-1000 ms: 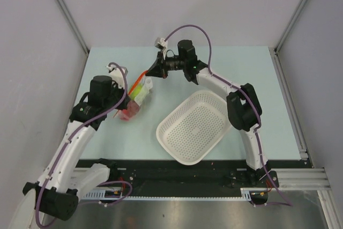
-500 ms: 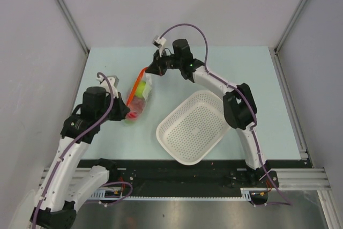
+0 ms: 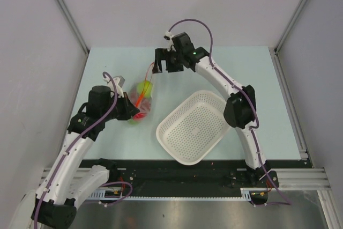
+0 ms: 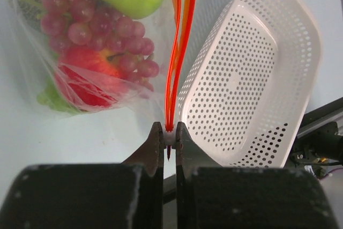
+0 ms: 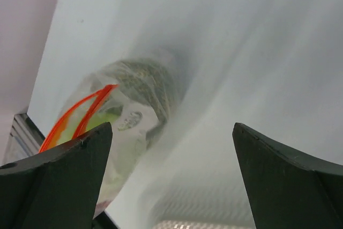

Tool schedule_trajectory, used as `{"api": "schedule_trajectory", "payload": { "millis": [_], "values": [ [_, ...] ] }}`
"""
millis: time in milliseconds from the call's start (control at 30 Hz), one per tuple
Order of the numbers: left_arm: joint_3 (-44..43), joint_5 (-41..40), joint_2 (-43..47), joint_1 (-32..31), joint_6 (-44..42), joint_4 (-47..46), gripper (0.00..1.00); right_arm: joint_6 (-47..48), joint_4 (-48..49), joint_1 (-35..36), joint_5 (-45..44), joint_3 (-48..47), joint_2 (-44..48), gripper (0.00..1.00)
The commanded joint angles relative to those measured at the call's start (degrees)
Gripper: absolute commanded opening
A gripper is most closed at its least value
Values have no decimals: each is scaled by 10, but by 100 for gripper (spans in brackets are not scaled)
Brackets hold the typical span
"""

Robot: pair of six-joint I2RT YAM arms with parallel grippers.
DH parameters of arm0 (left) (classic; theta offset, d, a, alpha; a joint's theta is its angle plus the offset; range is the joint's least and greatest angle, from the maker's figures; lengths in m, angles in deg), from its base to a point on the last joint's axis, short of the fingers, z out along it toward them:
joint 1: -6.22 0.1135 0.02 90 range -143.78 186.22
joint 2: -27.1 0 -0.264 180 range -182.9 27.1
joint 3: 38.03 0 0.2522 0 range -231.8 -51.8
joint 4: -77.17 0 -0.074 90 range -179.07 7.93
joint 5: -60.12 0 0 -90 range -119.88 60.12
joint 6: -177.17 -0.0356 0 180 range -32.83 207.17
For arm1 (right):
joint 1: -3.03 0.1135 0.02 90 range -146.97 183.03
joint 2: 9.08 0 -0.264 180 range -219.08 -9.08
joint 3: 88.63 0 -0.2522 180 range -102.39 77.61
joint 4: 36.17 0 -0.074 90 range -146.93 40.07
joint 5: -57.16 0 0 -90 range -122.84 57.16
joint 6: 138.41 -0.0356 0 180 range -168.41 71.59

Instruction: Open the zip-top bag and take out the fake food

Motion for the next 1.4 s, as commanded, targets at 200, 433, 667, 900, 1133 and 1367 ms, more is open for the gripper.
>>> {"api": "schedule_trajectory", "payload": {
  "millis": [200, 433, 667, 900, 1133, 1367],
  "values": [
    [-3, 35, 1, -2, 17, -53, 0, -184, -88, 11, -46, 95, 179, 100],
    [-4, 37, -3, -2, 17, -60, 0, -226, -89, 43, -41, 59, 137, 94],
    [-5, 35, -1, -2, 12, -56, 0, -236, -58, 52, -37, 54, 104, 68],
    [-7, 38, -3, -2, 11, -55, 0, -234, -28, 66, -13, 63, 89, 39],
    [-62, 10, -10, -1, 29, -51, 54, -240, -37, 74, 1, 46, 93, 0],
    [-148, -101, -106, -3, 24, -38, 62, -252, -49, 81, -8, 49, 119, 0]
  ]
}}
